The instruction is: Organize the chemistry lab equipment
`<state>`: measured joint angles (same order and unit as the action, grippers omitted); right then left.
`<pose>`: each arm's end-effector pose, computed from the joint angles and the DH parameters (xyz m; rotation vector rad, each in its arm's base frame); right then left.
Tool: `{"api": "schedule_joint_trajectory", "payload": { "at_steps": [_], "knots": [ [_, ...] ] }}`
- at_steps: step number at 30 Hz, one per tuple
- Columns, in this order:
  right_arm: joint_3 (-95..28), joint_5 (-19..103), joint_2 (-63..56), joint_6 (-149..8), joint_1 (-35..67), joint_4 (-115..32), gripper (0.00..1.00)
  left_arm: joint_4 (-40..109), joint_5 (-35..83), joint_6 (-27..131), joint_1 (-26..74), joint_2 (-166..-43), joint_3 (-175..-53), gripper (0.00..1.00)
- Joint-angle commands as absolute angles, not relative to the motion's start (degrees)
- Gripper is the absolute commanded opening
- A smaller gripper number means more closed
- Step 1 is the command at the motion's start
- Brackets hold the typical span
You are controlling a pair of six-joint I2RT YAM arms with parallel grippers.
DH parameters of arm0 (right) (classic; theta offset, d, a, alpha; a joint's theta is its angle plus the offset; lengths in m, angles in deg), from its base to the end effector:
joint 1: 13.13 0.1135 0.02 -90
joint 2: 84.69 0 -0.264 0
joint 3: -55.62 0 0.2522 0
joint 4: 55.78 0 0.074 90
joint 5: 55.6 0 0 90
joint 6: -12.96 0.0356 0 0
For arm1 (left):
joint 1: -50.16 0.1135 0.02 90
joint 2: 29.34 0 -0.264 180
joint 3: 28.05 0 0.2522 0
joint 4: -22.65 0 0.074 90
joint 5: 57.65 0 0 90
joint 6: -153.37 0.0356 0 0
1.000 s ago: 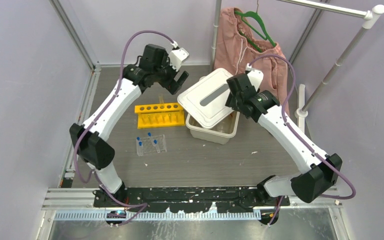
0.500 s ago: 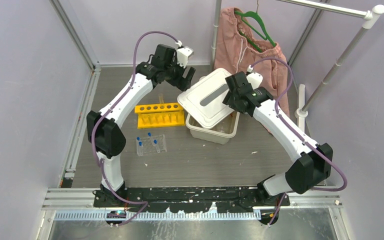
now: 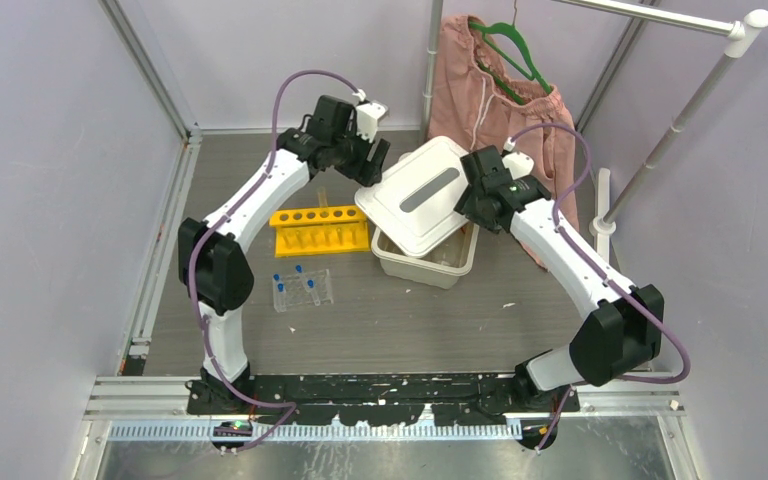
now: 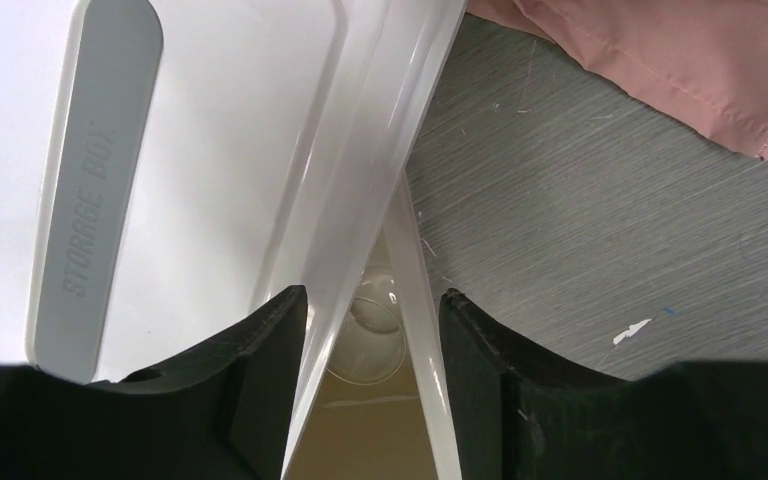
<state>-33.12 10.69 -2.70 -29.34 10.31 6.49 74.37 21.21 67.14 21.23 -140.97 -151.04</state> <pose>0.2754 0.1038 0.3167 0.6629 2.3339 0.0236 0.3884 -0.2225 0.3380 0.7462 2.1754 -0.4501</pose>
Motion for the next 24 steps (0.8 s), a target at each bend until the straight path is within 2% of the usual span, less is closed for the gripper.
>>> {"api": "schedule_joint_trajectory", "payload": {
  "at_steps": [1, 18, 24],
  "knots": [
    [-33.7, 11.8, -3.6, -29.9, 9.1, 6.1, 0.56, 71.3, 19.1, 65.7, 21.0, -140.7, -150.0, 0.7],
    [-31.6, 15.0, -2.3, -32.6, 5.7, 4.5, 0.56, 71.2, 18.1, 66.3, 20.1, -140.3, -147.4, 0.63],
    [-31.4, 16.2, -3.0, -33.4, 4.6, 4.0, 0.55, 71.5, 15.8, 65.9, 19.8, -138.2, -146.4, 0.55]
  ]
}}
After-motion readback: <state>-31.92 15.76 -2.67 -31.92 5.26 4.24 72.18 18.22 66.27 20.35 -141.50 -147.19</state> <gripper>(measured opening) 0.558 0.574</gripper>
